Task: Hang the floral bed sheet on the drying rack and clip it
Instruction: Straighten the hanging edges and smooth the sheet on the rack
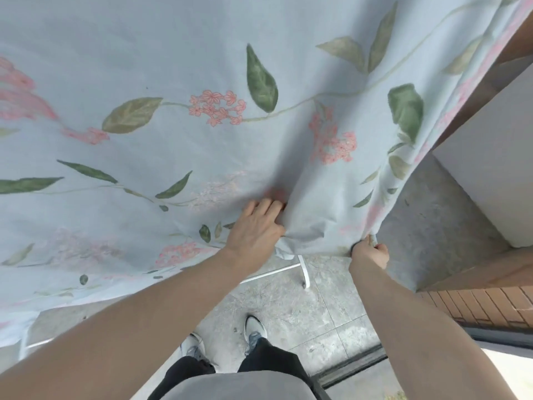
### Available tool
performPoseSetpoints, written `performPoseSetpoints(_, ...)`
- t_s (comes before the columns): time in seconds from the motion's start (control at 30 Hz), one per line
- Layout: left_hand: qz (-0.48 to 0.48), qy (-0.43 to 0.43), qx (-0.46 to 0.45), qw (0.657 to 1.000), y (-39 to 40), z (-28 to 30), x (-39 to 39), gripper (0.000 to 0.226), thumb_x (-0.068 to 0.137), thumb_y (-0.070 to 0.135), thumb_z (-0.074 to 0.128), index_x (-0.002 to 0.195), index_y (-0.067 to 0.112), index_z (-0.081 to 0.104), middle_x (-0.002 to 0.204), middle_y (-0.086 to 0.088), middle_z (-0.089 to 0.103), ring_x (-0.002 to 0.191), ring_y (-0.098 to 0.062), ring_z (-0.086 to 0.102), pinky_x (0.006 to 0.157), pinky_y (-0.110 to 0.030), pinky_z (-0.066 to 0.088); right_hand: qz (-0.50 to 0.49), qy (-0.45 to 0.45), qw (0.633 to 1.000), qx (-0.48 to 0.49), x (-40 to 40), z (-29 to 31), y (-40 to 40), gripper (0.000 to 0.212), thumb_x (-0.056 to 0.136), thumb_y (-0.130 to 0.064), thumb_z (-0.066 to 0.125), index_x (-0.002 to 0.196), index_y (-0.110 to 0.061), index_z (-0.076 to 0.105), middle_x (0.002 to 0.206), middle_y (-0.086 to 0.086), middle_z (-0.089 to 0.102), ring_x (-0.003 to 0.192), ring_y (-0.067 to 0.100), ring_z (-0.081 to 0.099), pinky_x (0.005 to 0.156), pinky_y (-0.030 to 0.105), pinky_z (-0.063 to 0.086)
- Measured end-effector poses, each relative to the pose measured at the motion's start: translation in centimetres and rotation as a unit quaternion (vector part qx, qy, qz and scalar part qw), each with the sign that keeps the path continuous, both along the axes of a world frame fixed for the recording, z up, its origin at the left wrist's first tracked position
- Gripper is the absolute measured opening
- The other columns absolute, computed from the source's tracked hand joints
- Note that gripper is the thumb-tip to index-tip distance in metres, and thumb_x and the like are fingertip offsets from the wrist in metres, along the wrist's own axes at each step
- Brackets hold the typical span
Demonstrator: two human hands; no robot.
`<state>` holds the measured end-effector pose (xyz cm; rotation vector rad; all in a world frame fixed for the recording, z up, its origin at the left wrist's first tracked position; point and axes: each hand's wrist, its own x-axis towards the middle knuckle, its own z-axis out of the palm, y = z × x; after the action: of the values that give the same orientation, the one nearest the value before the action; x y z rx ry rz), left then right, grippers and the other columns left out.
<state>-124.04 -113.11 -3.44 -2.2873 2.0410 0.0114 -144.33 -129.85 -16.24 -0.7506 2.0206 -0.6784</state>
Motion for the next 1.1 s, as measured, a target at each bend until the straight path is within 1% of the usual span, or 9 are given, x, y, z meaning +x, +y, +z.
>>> performPoseSetpoints(0.13, 0.017, -0.003, 0.021, 1.0, 0.6, -2.5, 0.1, 0.043, 0.072, 0.019, 0.075, 0.114, 0.023, 0.066, 0.146, -0.009, 0.041, 0.133, -0.029, 0.041, 0.107, -0.042, 0.038, 0.021, 0.028, 0.999, 0.021, 0.8, -1.9, -1.6, 0.017, 0.097, -0.03, 0.061, 0.098, -0.013, 0.062, 0.091, 0.009, 0.062, 0.084, 0.032, 0.058, 0.075, 0.034, 0.045)
performPoseSetpoints(0.27, 0.063, 0.015, 0.034, 0.997, 2.4, -5.2, 1.7, 0.055, 0.073, 0.024, 0.074, 0.126, 0.02, 0.061, 0.149, -0.007, 0.04, 0.134, -0.029, 0.041, 0.11, -0.041, 0.038, 0.059, 0.049, 0.997, 0.031, 1.9, -5.6, -1.7, 0.028, 0.095, -0.024, 0.059, 0.072, -0.016, 0.046, 0.071, 0.002, 0.052, 0.072, 0.03, 0.053, 0.069, 0.033, 0.042)
performPoseSetpoints(0.37, 0.097, 0.026, 0.046, 0.994, 3.7, -6.6, 3.1, 0.062, 0.067, 0.027, 0.08, 0.126, 0.018, 0.063, 0.149, -0.009, 0.042, 0.138, -0.031, 0.042, 0.112, -0.042, 0.04, 0.071, 0.06, 0.994, 0.049, 2.2, -7.9, -1.5, 0.029, 0.095, -0.027, 0.06, 0.072, -0.017, 0.046, 0.073, 0.003, 0.055, 0.07, 0.031, 0.056, 0.07, 0.035, 0.044)
performPoseSetpoints(0.5, 0.141, 0.071, 0.038, 0.987, 5.4, -7.5, 4.4, 0.062, 0.069, 0.025, 0.077, 0.13, 0.02, 0.063, 0.151, -0.007, 0.039, 0.137, -0.029, 0.043, 0.113, -0.041, 0.041, 0.041, -0.027, 0.998, 0.051, 3.4, -8.8, -2.3, 0.025, 0.096, -0.04, 0.06, 0.085, -0.018, 0.054, 0.072, -0.004, 0.053, 0.078, 0.029, 0.054, 0.077, 0.035, 0.047)
performPoseSetpoints(0.6, 0.197, 0.135, 0.046, 0.97, 7.7, -7.7, 4.2, 0.058, 0.081, 0.027, 0.069, 0.138, 0.024, 0.056, 0.159, -0.001, 0.03, 0.146, -0.023, 0.032, 0.115, -0.038, 0.035, -0.015, -0.121, 0.99, 0.068, 4.2, -8.7, -0.9, 0.045, 0.1, -0.058, 0.046, 0.106, -0.016, 0.064, 0.089, 0.0, 0.07, 0.071, 0.02, 0.065, 0.073, 0.034, 0.057)
performPoseSetpoints(0.7, 0.294, 0.228, 0.059, 0.926, 11.3, -7.7, 4.0, 0.051, 0.089, 0.029, 0.065, 0.138, 0.029, 0.051, 0.161, 0.007, 0.024, 0.146, -0.018, 0.028, 0.116, -0.035, 0.032, -0.032, -0.176, 0.976, 0.125, 5.4, -8.6, 4.0, 0.044, 0.109, -0.046, 0.032, 0.113, -0.008, 0.056, 0.122, 0.012, 0.068, 0.065, 0.012, 0.064, 0.062, 0.03, 0.055)
performPoseSetpoints(0.83, 0.419, 0.32, 0.049, 0.848, 17.8, -8.6, 5.0, 0.045, 0.088, 0.026, 0.067, 0.131, 0.029, 0.053, 0.155, 0.008, 0.032, 0.141, -0.018, 0.037, 0.109, -0.033, 0.04, 0.181, -0.18, 0.943, 0.213, 8.5, -6.2, 13.0, 0.026, 0.104, -0.012, 0.052, 0.127, -0.005, 0.062, 0.121, 0.013, 0.067, 0.079, 0.018, 0.071, 0.059, 0.03, 0.057)
performPoseSetpoints(1.0, 0.568, 0.368, -0.023, 0.736, 27.7, -7.6, 7.1, 0.04, 0.086, 0.019, 0.073, 0.122, 0.027, 0.059, 0.138, 0.007, 0.045, 0.093, -0.003, 0.058, 0.084, -0.023, 0.044, 0.445, -0.237, 0.837, 0.214, 16.7, 0.6, 20.8, 0.037, 0.095, -0.025, 0.074, 0.129, -0.019, 0.059, 0.12, 0.004, 0.069, 0.094, 0.024, 0.074, 0.075, 0.034, 0.062)
performPoseSetpoints(1.1, 0.63, 0.369, -0.078, 0.679, 32.6, -6.9, 8.5, 0.041, 0.087, 0.02, 0.076, 0.125, 0.025, 0.06, 0.135, 0.006, 0.047, 0.091, -0.004, 0.055, 0.088, -0.027, 0.046, 0.543, -0.232, 0.79, 0.164, 22.2, 3.7, 22.9, 0.044, 0.096, -0.029, 0.072, 0.135, -0.019, 0.055, 0.125, 0.004, 0.066, 0.094, 0.022, 0.073, 0.075, 0.034, 0.062)
